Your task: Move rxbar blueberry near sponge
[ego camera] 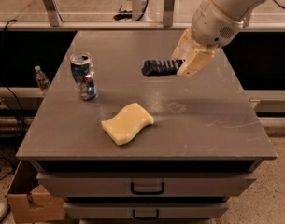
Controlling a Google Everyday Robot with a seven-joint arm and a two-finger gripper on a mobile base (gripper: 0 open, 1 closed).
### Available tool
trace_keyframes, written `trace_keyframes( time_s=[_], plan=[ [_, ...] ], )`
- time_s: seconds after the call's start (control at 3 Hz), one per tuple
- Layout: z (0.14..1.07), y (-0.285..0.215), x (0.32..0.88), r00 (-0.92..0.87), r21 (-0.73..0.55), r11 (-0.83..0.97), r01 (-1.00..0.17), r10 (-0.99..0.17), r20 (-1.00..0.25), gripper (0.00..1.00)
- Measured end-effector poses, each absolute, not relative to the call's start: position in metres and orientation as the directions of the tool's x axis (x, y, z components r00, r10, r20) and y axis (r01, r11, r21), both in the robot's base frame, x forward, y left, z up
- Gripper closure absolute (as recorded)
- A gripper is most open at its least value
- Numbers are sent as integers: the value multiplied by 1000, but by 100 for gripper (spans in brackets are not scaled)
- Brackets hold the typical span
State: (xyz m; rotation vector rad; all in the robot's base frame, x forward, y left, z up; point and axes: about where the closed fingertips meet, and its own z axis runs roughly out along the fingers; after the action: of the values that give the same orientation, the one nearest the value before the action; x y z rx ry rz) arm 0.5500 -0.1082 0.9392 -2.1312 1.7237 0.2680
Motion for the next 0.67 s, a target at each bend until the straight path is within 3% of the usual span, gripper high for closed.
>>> trace_keyframes(
  time_s=[0.67],
  plan=[
    [928,-101,541,239,-157,-190,-969,-881,-409,100]
  ],
)
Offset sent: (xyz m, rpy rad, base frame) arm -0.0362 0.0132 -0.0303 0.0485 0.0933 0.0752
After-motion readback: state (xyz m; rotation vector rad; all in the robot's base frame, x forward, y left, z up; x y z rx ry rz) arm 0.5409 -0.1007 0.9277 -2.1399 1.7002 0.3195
